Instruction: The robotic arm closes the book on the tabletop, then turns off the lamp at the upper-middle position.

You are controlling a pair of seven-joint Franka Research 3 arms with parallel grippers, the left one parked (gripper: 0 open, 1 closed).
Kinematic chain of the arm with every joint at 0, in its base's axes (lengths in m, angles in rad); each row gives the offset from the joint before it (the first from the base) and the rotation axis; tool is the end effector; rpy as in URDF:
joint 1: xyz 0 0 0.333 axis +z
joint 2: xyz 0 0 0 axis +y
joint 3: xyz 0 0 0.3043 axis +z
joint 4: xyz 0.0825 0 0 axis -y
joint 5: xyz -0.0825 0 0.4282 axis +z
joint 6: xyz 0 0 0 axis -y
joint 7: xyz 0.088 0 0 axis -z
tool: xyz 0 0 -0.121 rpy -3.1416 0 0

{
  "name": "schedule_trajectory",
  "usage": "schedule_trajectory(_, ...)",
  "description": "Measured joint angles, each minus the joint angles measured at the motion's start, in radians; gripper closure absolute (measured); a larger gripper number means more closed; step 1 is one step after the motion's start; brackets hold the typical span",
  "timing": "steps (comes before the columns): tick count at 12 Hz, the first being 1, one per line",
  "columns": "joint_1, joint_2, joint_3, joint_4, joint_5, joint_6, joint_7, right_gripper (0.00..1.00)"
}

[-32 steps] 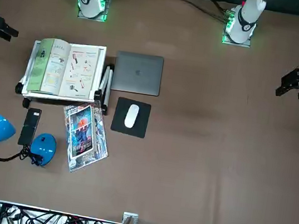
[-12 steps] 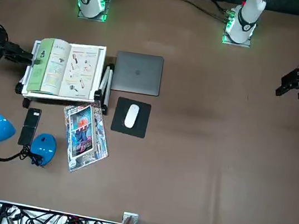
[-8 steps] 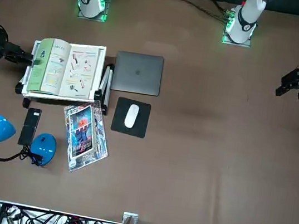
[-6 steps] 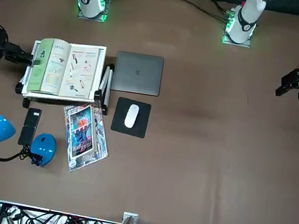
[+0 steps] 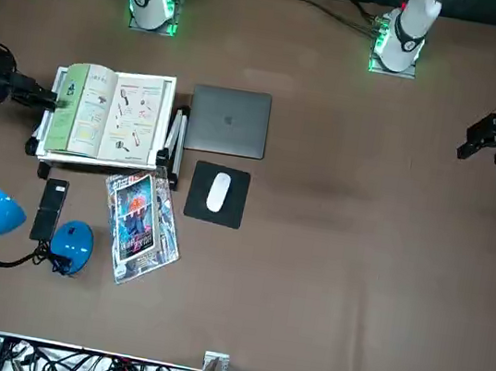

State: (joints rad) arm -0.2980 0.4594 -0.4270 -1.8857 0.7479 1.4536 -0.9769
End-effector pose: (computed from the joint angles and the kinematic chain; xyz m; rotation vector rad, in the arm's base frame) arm 0.4785 -0.3030 0.2150 -2.1875 0.0441 0.1332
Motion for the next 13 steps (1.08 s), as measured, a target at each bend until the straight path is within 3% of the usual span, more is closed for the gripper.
schedule_trajectory(13,0.03,0.029,0.015,-0.011,0.043,-0.03,-0.011,0.0)
